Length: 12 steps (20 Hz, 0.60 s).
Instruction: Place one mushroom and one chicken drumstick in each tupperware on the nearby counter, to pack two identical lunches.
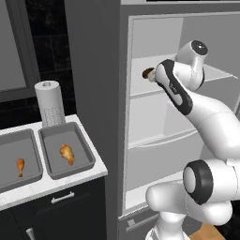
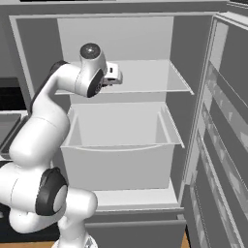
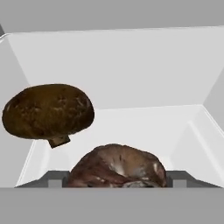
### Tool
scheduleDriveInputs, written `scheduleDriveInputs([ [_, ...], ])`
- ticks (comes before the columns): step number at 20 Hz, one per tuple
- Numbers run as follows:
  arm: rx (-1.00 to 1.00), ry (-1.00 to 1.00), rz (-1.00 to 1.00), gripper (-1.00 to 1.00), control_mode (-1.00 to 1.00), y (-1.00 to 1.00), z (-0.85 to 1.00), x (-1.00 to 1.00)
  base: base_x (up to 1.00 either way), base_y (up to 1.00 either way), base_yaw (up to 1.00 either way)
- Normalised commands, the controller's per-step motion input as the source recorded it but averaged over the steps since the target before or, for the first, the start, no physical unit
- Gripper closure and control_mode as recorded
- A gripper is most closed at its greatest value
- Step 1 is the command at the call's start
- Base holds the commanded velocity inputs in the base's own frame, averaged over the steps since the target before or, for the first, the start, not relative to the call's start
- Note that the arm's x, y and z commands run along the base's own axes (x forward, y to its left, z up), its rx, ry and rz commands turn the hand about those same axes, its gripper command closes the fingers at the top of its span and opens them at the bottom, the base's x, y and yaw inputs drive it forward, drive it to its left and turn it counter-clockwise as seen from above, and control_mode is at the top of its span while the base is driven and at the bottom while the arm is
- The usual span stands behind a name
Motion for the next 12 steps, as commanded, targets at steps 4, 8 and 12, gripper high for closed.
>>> scheduleDriveInputs([
  [4,0.00,-0.01,0.00,1.00,-1.00,0.00,-0.09,-0.09,0.00,0.00,0.00],
  [8,0.00,-0.08,0.02,1.00,-1.00,0.00,0.08,-0.76,0.00,0.00,0.00],
  [12,0.00,-0.09,0.04,1.00,-1.00,0.00,0.08,-1.00,0.00,0.00,0.00],
])
